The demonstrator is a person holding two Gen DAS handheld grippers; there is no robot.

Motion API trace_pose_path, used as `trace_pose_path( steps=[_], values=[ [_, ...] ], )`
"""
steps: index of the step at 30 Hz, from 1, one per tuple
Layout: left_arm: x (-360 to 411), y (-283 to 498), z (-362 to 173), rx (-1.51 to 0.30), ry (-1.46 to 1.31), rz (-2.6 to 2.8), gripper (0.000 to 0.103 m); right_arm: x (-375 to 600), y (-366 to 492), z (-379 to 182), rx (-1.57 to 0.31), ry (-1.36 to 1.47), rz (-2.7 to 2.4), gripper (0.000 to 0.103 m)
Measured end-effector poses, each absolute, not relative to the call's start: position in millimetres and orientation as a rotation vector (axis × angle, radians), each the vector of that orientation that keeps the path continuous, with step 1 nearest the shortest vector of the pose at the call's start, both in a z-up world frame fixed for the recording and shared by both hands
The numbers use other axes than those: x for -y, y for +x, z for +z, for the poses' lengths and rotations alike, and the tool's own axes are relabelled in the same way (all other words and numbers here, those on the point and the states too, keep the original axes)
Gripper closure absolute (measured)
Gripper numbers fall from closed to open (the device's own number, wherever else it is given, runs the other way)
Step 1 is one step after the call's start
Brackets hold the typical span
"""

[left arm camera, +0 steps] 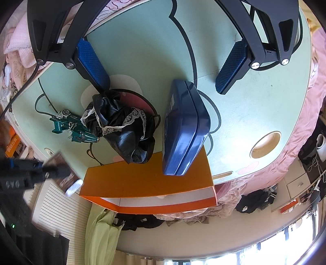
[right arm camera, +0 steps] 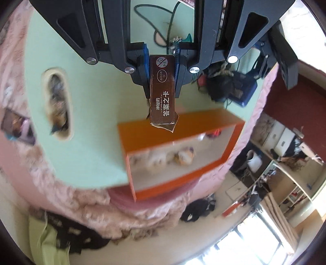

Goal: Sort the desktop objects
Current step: 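Lift the small brown box out and set it on the table, right gripper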

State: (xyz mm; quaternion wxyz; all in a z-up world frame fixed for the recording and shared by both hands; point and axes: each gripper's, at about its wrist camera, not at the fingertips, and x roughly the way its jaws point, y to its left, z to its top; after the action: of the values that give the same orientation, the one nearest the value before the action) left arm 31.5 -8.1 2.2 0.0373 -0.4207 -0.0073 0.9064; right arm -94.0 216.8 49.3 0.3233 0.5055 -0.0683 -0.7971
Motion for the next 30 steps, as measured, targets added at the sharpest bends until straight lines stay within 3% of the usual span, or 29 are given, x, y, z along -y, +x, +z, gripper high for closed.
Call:
trace_pose_path(
  steps=[4, 6, 8, 14, 21, 22, 25, 30],
  values=[
    [7, 31, 2, 0.023, -1.291, 2.782, 0.0, -204, -94, 44, 0.216, 1.281, -2.053, 0.079],
    [7, 31, 2, 0.023, -1.291, 2.783, 0.0, -206, -85, 48, 0.24, 1.209, -2.127, 0.04],
    [7, 32, 2, 0.023, -1.291, 2.783, 0.0, -208, -74, 55, 0.206, 1.134, -2.251, 0.027],
    [7, 32, 2, 0.023, -1.291, 2.783, 0.0, -227, -20, 42, 0.089, 1.028, -2.374, 0.027],
    [8, 32, 2, 0.019, -1.289, 2.784, 0.0, -225, 26, 6, -0.243, 0.929, -2.441, 0.025],
    [8, 32, 2, 0.021, -1.29, 2.783, 0.0, -224, 26, 3, -0.256, 0.92, -2.443, 0.024],
    [8, 32, 2, 0.021, -1.29, 2.783, 0.0, -214, 28, -5, -0.294, 0.886, -2.461, 0.002],
    [7, 32, 2, 0.021, -1.29, 2.783, 0.0, -215, 25, -8, -0.275, 0.857, -2.465, 0.0]
  ],
)
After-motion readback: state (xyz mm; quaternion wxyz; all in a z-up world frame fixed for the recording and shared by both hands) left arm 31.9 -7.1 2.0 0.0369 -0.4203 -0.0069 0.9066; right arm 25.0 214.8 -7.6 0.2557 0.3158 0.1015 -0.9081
